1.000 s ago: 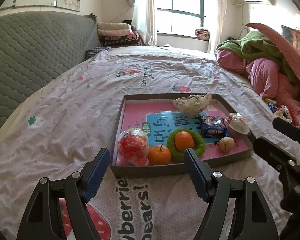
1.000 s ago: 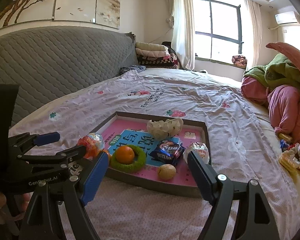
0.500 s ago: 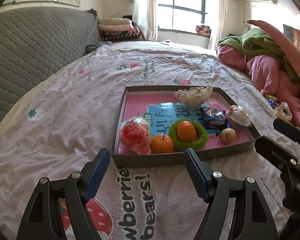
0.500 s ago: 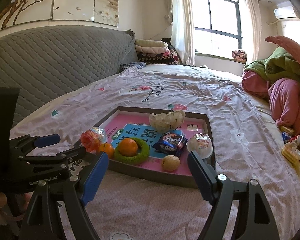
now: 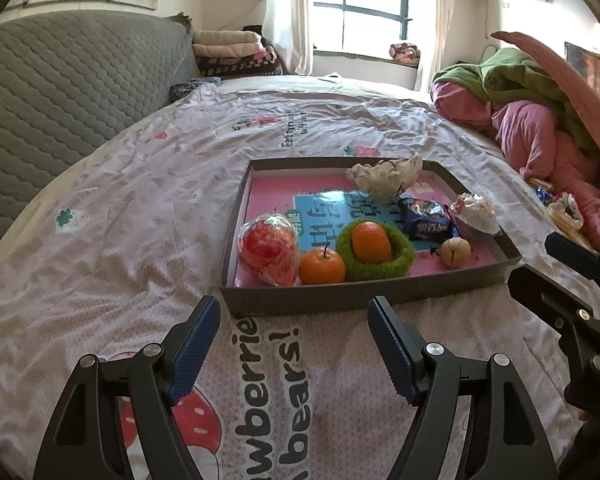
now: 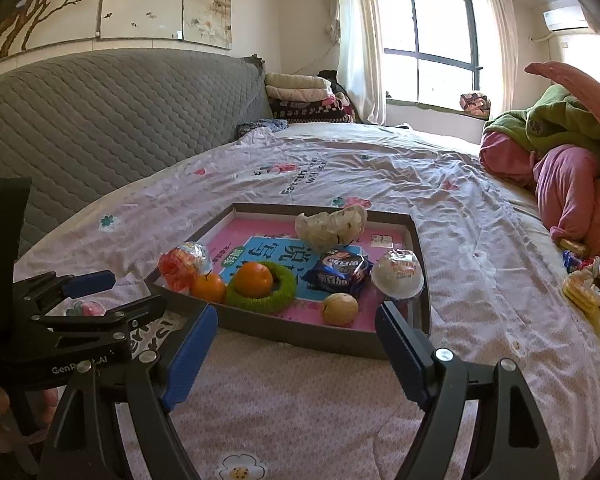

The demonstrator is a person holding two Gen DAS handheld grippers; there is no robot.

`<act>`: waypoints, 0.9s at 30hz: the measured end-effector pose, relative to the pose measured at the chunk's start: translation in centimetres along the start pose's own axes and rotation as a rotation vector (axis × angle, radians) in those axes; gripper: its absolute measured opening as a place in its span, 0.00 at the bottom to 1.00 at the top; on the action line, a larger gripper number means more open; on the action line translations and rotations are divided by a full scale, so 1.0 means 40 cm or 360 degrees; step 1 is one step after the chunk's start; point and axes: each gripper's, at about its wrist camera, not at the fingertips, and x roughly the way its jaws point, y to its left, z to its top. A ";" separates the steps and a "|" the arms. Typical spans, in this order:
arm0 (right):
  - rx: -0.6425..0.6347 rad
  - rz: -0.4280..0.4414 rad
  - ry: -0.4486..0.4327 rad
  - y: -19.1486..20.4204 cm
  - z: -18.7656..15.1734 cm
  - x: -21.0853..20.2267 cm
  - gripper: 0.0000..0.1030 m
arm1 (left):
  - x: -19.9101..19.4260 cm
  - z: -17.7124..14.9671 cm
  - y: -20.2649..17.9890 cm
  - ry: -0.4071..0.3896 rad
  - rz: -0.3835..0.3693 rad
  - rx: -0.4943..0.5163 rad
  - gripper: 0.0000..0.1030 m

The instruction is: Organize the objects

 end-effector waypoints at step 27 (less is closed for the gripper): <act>0.0062 0.0031 0.0025 -0.002 -0.049 -0.023 0.78 | -0.022 -0.059 -0.014 0.0012 -0.0037 0.0017 0.75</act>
